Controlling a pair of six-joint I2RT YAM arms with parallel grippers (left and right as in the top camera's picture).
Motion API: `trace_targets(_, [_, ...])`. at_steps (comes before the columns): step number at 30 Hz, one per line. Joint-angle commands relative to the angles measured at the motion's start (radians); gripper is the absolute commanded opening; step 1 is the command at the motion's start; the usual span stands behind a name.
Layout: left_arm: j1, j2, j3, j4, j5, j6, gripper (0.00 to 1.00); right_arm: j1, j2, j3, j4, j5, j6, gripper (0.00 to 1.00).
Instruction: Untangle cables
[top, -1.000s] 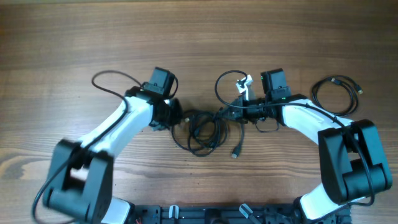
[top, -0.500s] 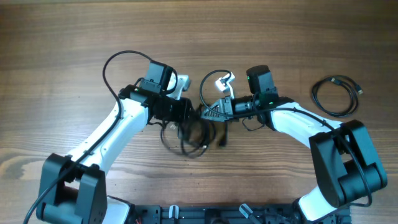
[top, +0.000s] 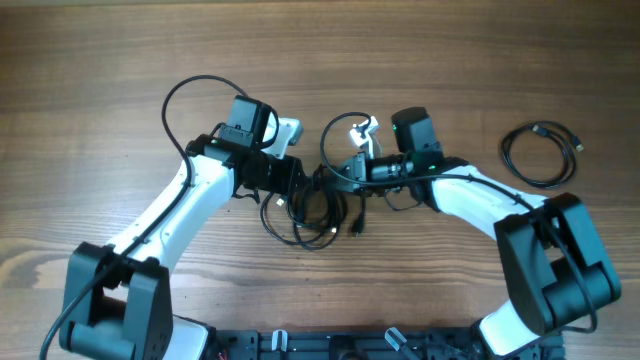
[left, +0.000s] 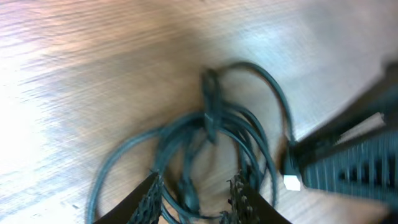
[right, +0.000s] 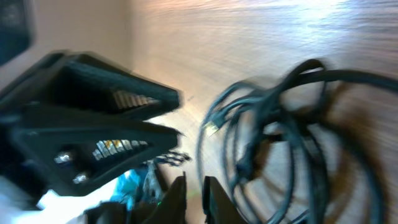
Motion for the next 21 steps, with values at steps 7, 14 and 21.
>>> trace_targets(7, [0.006, 0.184, 0.004, 0.08, -0.042, -0.185, 0.37, 0.123, 0.034, -0.002, 0.057, 0.481, 0.2, 0.25])
trace_targets(14, [0.006, 0.216, 0.004, 0.087, -0.042, -0.179, 0.37, 0.124, 0.085, -0.002, 0.109, 0.562, 0.291, 0.24])
trace_targets(21, [0.006, 0.216, 0.004, 0.091, -0.042, -0.179, 0.37, 0.128, 0.131, -0.002, 0.189, 0.55, 0.319, 0.35])
